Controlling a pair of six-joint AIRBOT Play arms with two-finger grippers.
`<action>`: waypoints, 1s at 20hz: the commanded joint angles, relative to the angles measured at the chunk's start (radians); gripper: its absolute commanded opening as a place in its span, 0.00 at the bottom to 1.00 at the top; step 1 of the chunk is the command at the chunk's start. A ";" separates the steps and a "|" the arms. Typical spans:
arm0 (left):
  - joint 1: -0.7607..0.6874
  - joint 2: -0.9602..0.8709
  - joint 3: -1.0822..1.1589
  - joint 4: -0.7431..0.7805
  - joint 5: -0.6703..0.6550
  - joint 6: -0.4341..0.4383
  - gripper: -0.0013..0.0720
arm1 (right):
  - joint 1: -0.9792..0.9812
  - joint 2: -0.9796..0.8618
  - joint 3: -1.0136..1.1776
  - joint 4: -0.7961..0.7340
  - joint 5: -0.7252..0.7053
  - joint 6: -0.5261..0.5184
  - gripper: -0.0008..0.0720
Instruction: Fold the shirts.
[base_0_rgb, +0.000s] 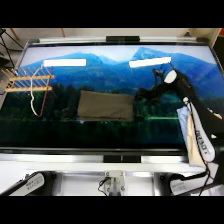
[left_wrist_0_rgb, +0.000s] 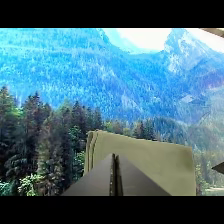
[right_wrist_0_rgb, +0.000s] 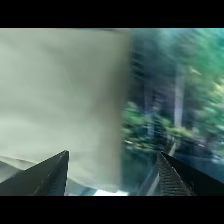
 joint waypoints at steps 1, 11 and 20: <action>0.000 0.001 0.000 0.000 0.000 0.011 0.06 | -0.040 -0.096 -0.003 0.090 0.062 -0.086 0.93; 0.000 0.001 0.000 -0.001 0.000 0.000 0.06 | 0.032 -0.222 -0.002 0.306 -0.026 -0.266 0.87; 0.000 0.000 0.000 -0.001 0.001 0.000 0.06 | -0.073 -0.153 0.112 0.529 0.124 -0.446 0.11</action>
